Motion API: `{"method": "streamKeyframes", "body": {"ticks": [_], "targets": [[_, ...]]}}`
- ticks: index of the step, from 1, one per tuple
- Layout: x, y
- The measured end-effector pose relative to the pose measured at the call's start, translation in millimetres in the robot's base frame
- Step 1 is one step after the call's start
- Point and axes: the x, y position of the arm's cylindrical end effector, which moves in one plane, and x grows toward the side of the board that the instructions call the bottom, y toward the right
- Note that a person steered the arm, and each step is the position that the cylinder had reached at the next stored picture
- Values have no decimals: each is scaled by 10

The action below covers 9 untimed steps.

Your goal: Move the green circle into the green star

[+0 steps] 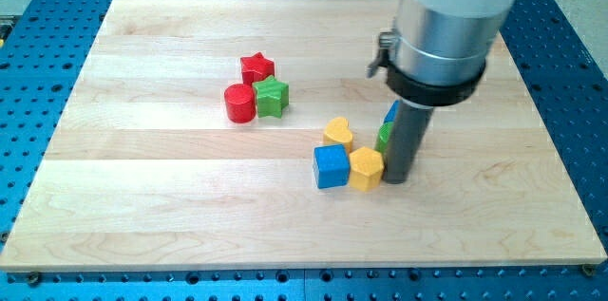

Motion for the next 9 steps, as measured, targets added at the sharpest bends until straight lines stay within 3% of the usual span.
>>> {"method": "streamKeyframes", "body": {"ticks": [2,3,5,7,9], "targets": [[172,71],[-83,365],[-788,252],[-294,107],[-802,-302]]}}
